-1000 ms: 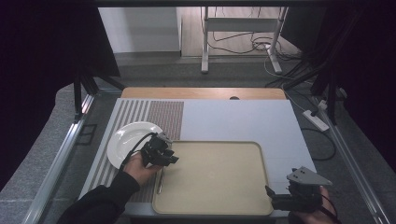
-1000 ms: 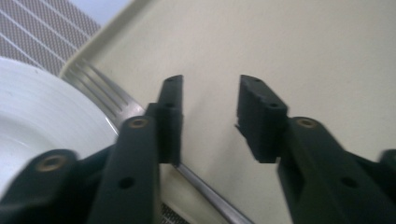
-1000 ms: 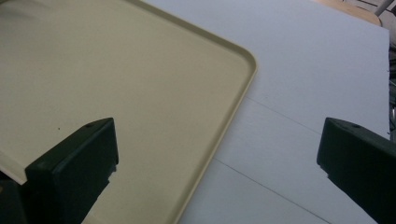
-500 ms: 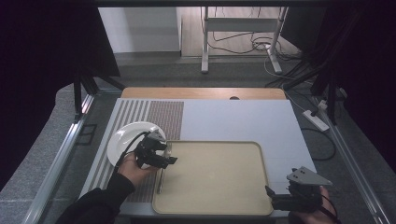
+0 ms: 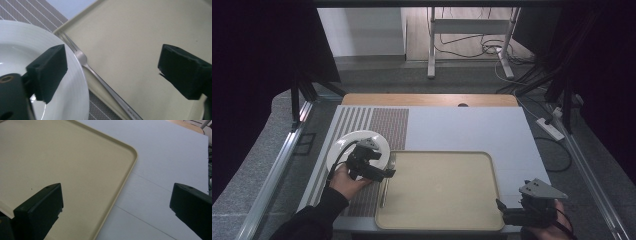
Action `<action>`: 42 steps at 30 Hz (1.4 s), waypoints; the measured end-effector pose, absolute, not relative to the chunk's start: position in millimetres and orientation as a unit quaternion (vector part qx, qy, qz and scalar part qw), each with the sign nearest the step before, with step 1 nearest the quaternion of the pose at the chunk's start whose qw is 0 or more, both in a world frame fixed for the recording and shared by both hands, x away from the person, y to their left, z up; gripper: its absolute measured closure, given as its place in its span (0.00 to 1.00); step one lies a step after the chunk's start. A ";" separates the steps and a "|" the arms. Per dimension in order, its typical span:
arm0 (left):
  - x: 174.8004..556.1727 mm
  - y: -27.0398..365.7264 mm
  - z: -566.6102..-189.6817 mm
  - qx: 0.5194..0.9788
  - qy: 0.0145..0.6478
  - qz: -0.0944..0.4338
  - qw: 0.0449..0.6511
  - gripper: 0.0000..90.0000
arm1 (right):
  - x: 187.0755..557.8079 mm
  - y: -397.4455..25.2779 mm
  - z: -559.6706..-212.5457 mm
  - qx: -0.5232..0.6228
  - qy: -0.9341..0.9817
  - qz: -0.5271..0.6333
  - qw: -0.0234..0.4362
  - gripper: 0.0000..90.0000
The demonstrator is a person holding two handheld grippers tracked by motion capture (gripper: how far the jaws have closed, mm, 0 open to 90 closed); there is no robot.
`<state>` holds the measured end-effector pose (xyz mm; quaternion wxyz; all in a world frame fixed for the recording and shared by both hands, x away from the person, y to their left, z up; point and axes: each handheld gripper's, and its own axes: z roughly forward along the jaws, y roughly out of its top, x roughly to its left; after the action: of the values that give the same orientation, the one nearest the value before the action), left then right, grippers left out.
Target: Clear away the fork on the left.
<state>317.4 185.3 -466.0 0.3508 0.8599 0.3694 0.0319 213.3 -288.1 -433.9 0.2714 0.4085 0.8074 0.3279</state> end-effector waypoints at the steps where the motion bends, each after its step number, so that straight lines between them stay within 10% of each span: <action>1: 316.8 186.3 -465.9 0.860 0.369 0.033 0.350 0.08 | 213.3 -288.0 -433.9 0.408 0.807 0.328 0.271 0.00; 42: 270.7 242.0 -461.8 0.813 0.405 0.057 0.415 0.00 | 213.2 -287.8 -433.8 0.410 0.808 0.326 0.271 0.00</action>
<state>270.7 242.0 -461.8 0.4148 0.8127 0.4052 0.0571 213.2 -287.8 -433.8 0.2712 0.4097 0.8076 0.3263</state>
